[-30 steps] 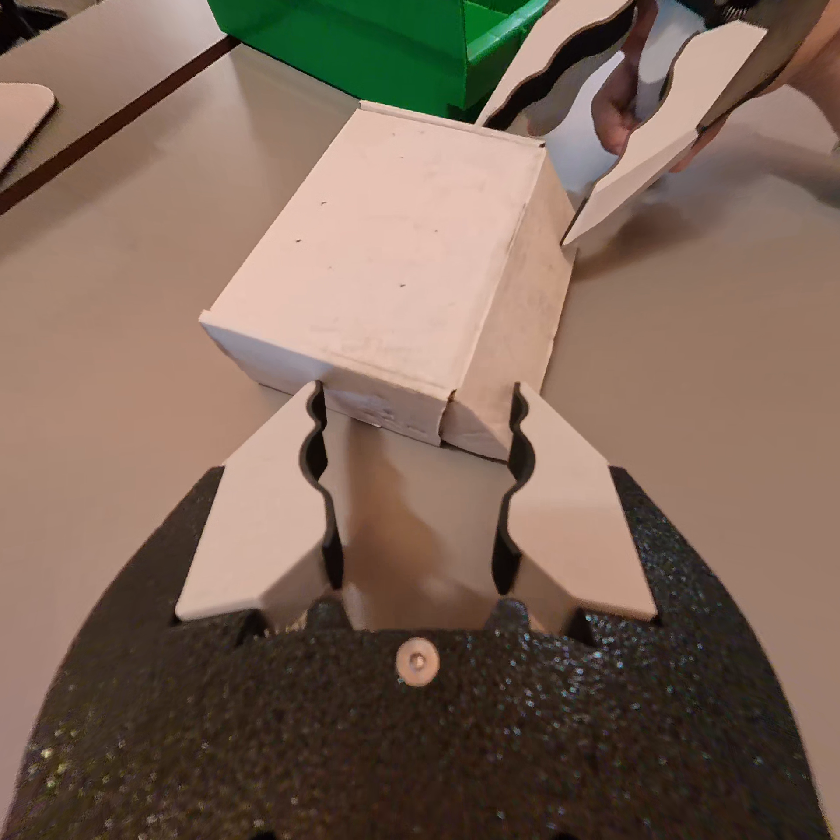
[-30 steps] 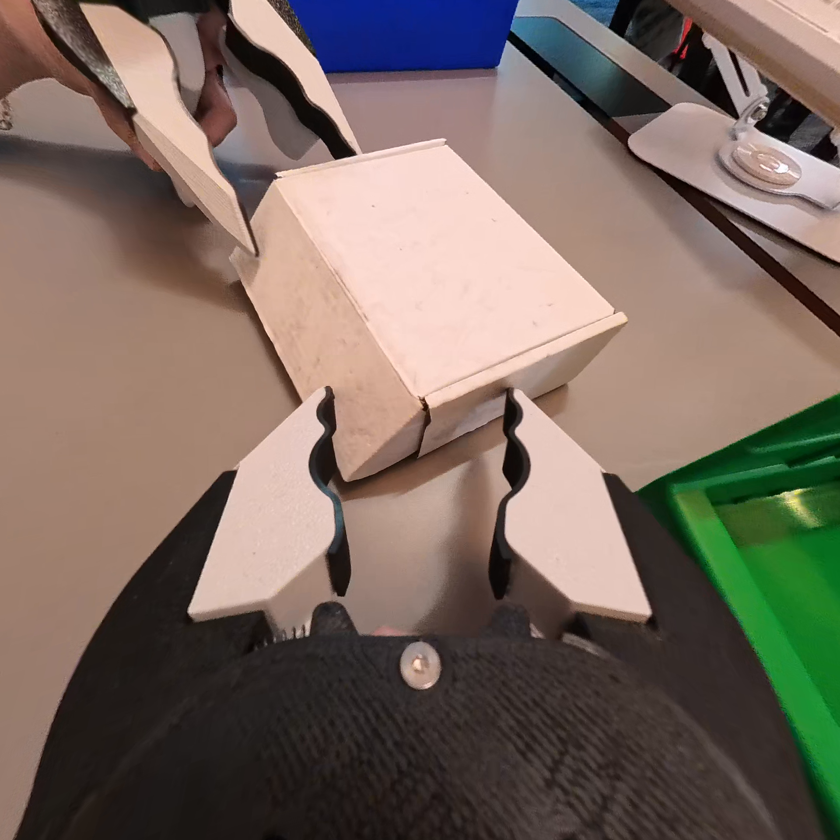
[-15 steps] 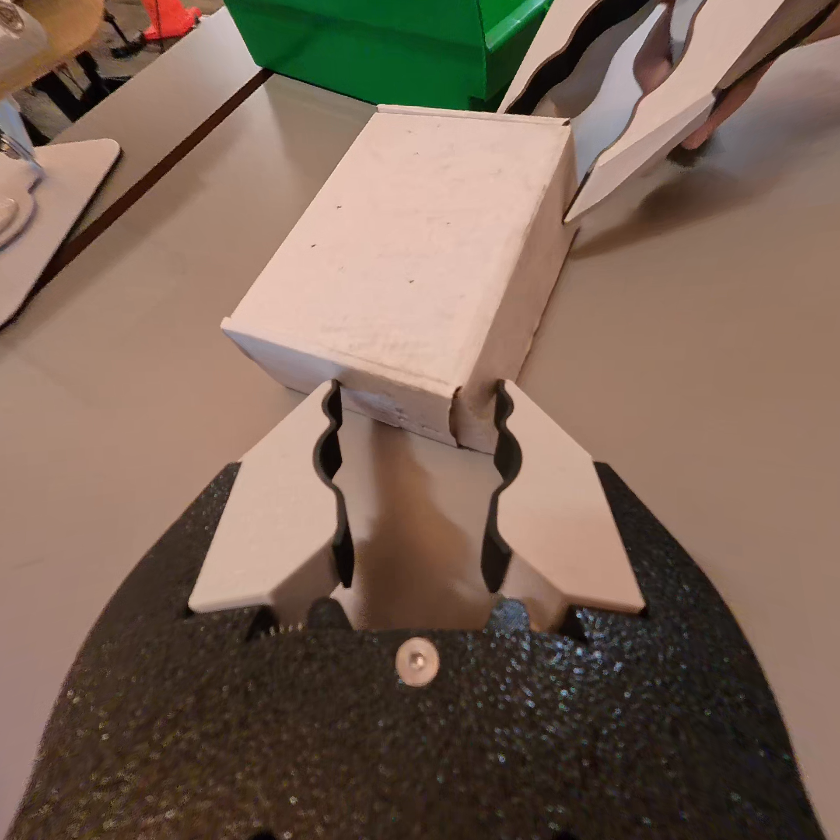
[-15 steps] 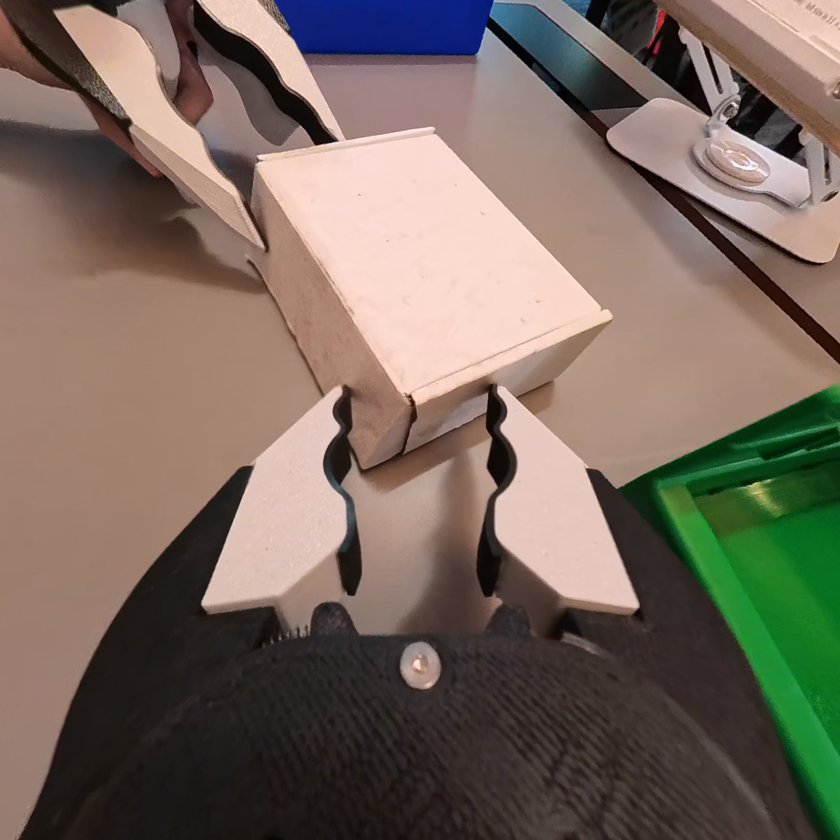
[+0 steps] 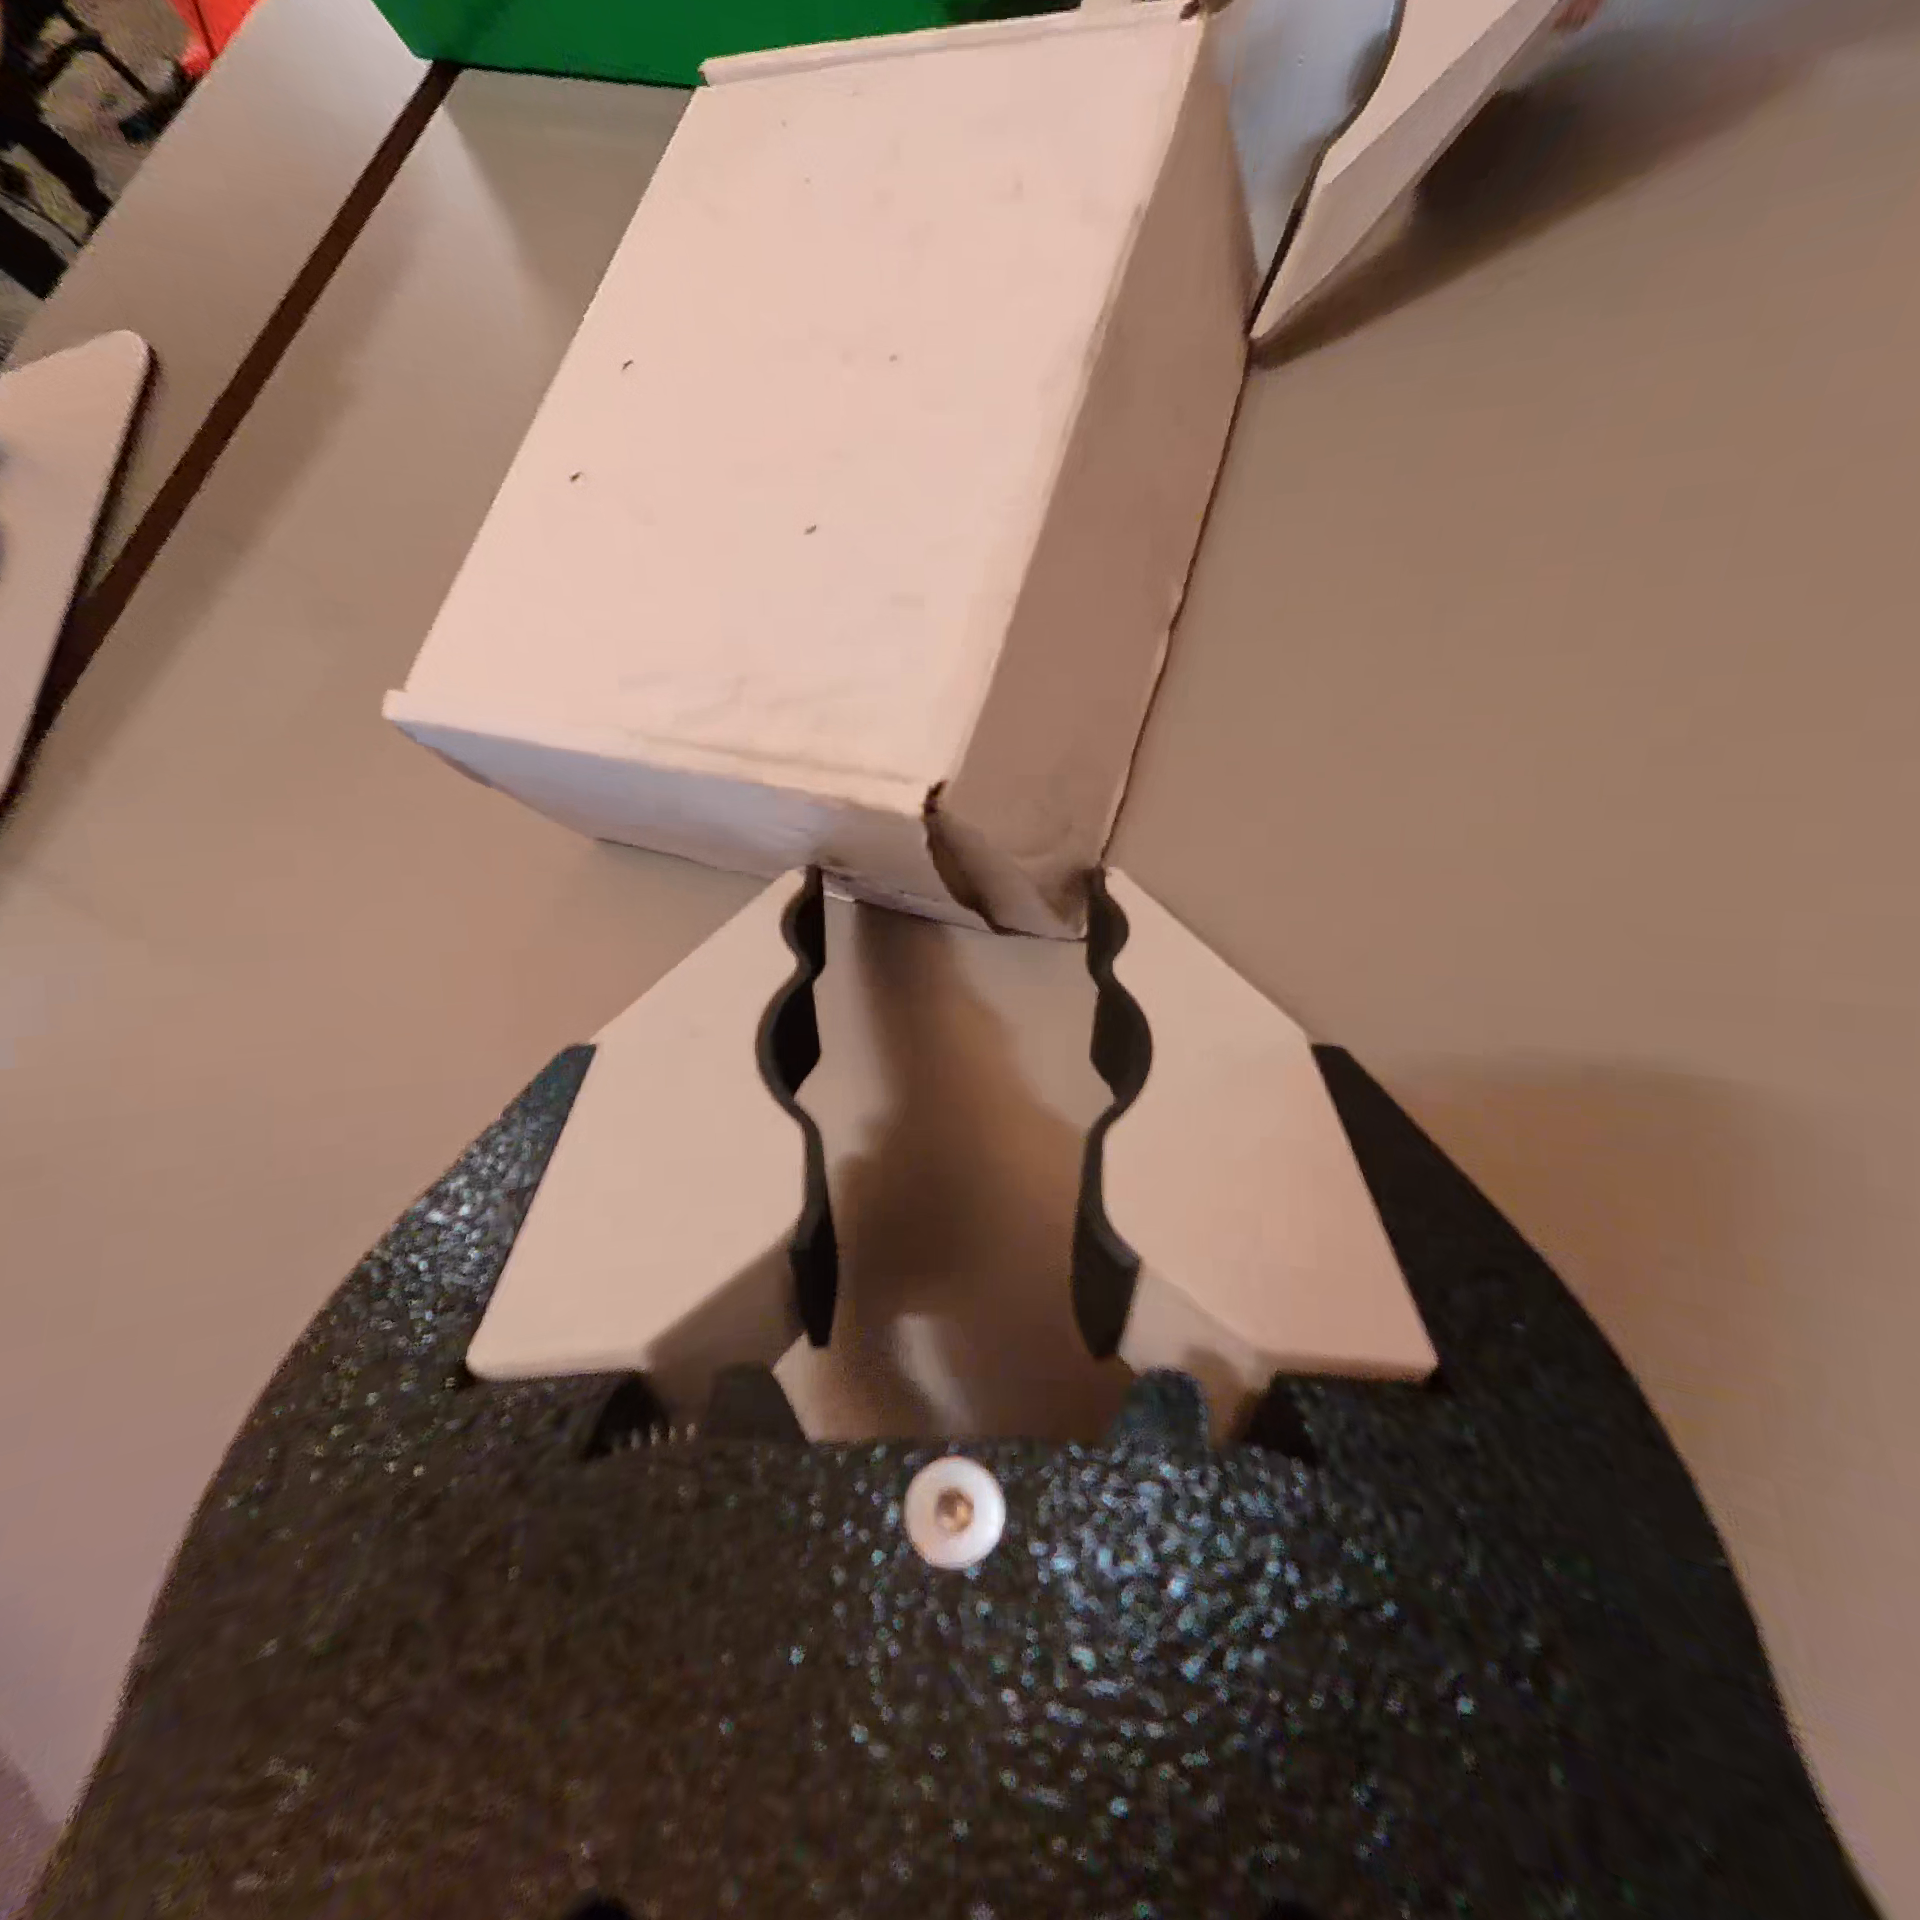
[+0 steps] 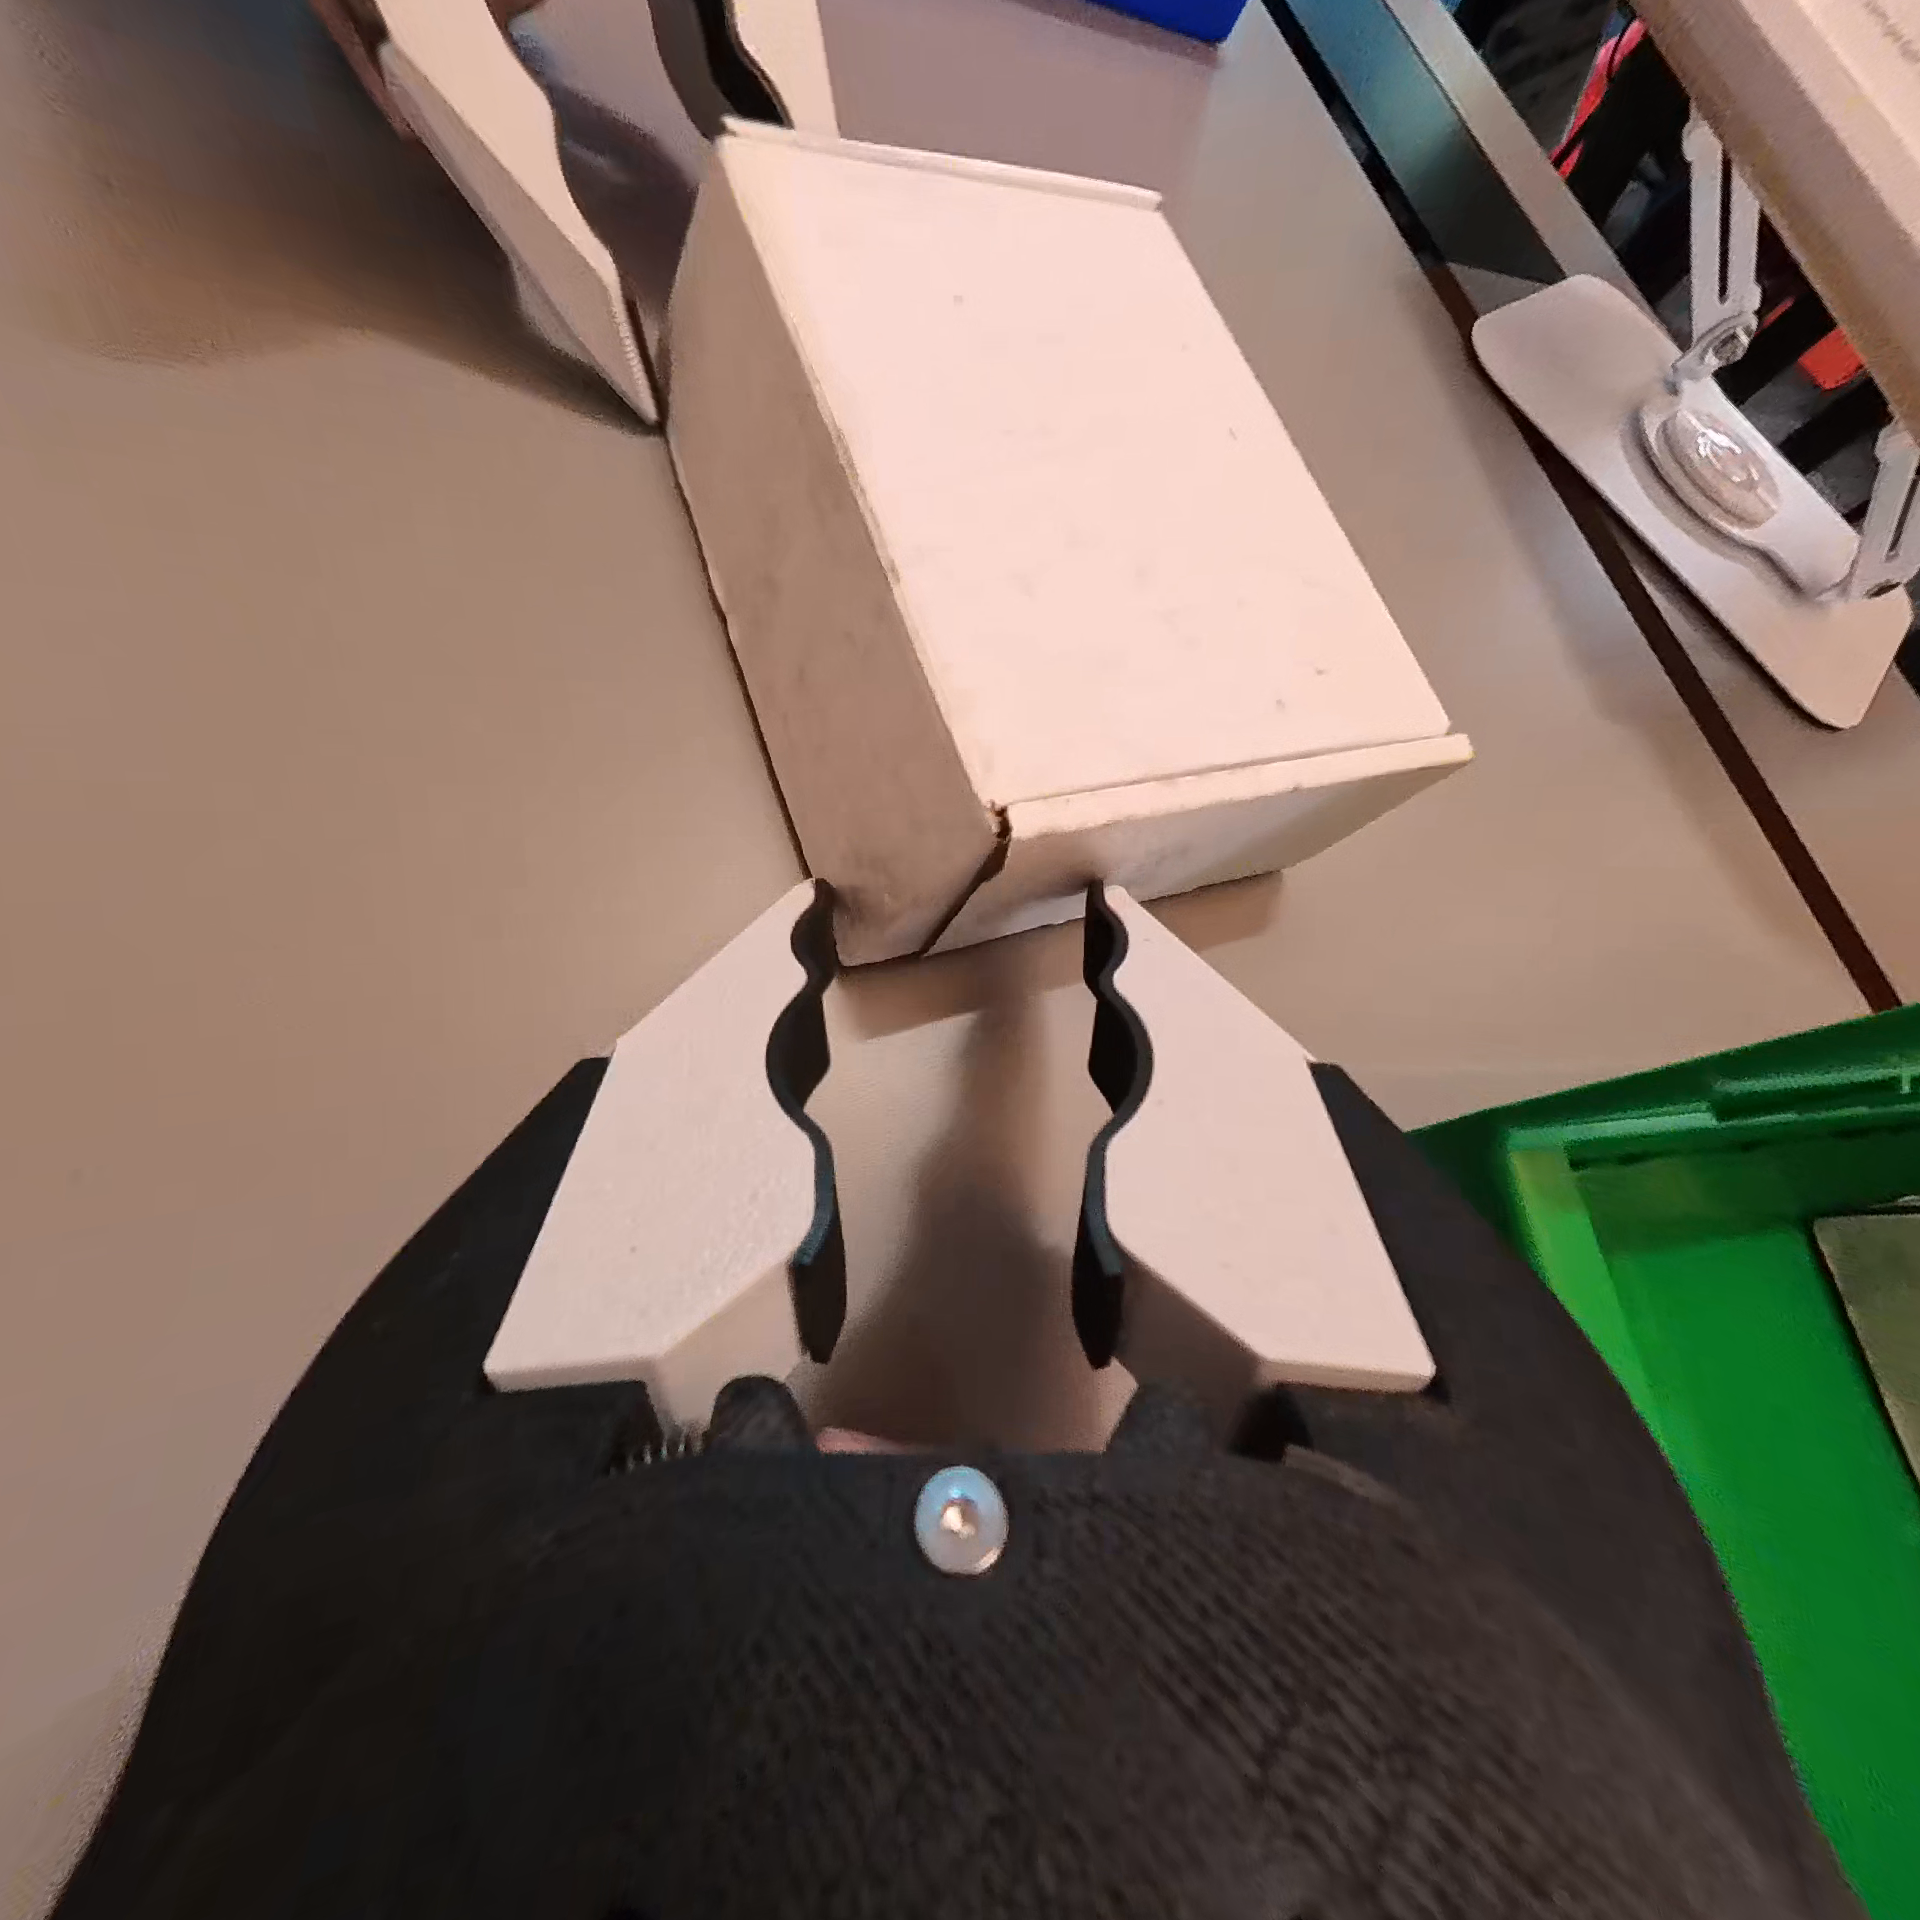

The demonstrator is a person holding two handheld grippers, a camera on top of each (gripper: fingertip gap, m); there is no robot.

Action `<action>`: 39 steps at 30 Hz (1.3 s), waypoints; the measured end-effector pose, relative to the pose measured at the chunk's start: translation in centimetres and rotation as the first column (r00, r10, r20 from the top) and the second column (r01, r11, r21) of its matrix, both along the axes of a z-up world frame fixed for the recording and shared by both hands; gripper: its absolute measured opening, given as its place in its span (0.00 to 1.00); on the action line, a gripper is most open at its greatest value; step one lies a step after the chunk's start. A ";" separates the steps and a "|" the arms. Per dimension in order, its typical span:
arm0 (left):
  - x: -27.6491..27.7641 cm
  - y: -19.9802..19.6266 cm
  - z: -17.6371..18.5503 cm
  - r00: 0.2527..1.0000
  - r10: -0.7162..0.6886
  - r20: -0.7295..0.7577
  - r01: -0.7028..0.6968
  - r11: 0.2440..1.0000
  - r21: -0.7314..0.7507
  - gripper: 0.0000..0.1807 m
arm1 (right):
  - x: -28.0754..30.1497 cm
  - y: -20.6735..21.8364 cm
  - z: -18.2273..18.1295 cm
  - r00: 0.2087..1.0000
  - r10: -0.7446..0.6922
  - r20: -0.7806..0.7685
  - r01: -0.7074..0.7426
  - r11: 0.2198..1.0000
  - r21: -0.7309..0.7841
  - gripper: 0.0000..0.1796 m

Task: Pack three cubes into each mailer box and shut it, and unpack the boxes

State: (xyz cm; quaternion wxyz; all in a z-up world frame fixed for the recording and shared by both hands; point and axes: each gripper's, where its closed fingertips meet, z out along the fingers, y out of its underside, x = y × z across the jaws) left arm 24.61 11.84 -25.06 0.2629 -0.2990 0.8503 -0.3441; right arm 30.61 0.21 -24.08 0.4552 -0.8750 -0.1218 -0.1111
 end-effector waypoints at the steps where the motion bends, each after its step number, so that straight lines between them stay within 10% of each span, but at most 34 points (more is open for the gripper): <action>1: 0.0 0.0 0.0 1.000 0.002 0.006 -0.002 1.000 0.005 0.26 | 0.0 0.0 0.0 1.000 -0.002 -0.005 0.001 1.000 -0.002 0.26; 33: 1.5 0.6 0.2 0.995 0.076 0.071 -0.080 0.995 0.055 0.16 | 1.5 0.3 -0.4 0.997 -0.064 0.036 0.065 0.998 -0.021 0.18; 37: 1.8 1.0 0.2 0.992 0.124 0.016 -0.124 0.992 0.003 0.25 | 1.4 -0.2 0.1 0.994 -0.080 0.074 0.082 0.996 -0.023 0.23; 39: 1.6 1.5 0.3 0.989 0.145 0.030 -0.146 0.989 0.010 0.37 | 1.7 -0.8 2.9 0.982 -0.153 0.111 0.149 0.988 0.044 0.40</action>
